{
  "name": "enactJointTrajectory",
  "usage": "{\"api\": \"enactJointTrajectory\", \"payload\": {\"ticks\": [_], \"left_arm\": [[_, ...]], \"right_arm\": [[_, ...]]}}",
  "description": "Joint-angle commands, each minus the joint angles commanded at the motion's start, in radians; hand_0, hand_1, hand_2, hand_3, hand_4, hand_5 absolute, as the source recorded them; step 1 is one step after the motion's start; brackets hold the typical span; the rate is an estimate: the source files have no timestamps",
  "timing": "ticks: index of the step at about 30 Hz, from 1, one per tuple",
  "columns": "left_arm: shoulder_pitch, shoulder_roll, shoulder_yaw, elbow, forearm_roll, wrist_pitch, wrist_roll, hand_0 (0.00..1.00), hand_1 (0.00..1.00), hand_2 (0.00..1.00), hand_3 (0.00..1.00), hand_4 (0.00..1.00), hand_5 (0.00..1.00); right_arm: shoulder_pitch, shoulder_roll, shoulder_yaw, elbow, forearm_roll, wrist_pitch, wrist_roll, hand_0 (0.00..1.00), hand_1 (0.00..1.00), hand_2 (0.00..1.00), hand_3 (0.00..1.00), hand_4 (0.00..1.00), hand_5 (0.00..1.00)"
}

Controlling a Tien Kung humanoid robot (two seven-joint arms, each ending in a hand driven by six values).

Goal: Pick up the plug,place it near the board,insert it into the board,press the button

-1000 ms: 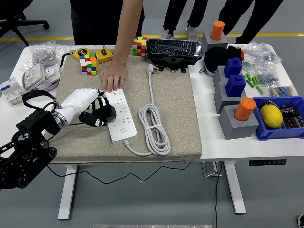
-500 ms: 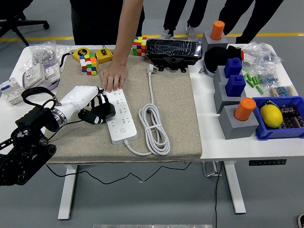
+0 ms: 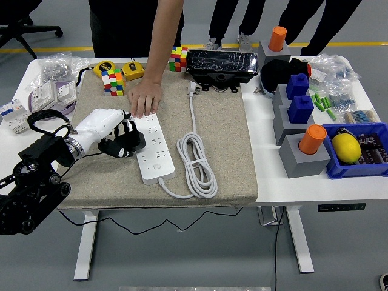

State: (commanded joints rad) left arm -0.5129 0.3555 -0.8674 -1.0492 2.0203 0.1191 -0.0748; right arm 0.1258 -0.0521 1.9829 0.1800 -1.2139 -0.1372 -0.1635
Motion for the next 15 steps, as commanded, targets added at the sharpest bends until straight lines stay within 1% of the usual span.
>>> {"api": "enactJointTrajectory", "payload": {"ticks": [15], "left_arm": [[-0.002,0.003,0.013,0.011,0.019,-0.002,0.002,0.265,0.295,0.336,0.479,0.857,0.002]], "right_arm": [[-0.003,0.001,-0.008,0.000,0.008,0.001,0.003,0.782,0.725,0.728,0.763,0.998,0.998]]}}
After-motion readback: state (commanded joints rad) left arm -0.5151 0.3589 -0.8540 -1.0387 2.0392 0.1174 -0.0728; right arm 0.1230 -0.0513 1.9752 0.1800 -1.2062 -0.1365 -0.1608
